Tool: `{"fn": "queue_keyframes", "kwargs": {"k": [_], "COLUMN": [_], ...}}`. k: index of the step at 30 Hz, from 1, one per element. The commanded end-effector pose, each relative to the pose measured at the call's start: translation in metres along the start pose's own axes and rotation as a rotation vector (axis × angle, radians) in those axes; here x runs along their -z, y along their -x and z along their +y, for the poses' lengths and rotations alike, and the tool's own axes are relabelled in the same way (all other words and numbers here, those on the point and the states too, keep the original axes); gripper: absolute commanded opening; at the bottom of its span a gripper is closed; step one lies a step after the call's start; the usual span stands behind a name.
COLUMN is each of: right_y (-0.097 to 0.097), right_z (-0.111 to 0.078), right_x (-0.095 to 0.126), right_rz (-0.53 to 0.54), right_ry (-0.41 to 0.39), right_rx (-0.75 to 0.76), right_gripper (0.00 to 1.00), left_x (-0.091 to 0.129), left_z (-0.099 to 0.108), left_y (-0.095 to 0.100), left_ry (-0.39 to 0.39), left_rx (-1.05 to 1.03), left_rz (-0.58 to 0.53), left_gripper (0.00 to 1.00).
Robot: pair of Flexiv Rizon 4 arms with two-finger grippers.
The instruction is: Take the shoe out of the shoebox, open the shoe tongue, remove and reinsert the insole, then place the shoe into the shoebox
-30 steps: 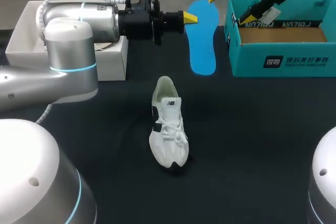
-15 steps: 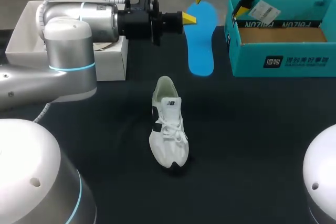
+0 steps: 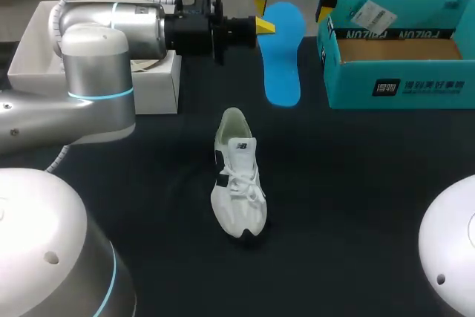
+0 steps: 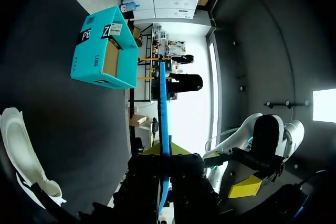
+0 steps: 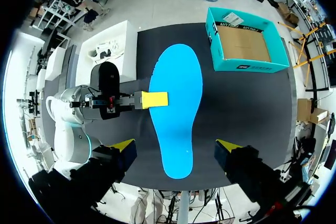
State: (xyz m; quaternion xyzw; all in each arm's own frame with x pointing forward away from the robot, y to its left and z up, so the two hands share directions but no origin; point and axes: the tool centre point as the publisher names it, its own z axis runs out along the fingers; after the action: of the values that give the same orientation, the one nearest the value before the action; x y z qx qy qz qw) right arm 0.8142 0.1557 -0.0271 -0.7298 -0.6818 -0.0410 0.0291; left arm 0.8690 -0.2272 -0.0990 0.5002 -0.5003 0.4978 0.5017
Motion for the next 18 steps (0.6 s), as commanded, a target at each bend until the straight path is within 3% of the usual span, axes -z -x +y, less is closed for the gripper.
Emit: {"fn": "queue_keyframes", "kwargs": {"k": [1,18], "right_y": [-0.0053,-0.0135], "right_z": [-0.0032,-0.002], "right_x": [0.0067,0.0051], "right_rz": [-0.064,-0.017], "right_ry": [0.011,0.006], "right_rx": [0.004,0.025], "right_gripper": [1.0,1.0], "left_x": [-0.0011,-0.0021], "left_z": [-0.0035,-0.0062], "left_y": [0.0036,0.0067], "left_ry": [-0.004,-0.013], "left_rx": [0.006,0.01], "left_rz": [-0.001,0.008], "left_gripper": [0.0,0.0]}}
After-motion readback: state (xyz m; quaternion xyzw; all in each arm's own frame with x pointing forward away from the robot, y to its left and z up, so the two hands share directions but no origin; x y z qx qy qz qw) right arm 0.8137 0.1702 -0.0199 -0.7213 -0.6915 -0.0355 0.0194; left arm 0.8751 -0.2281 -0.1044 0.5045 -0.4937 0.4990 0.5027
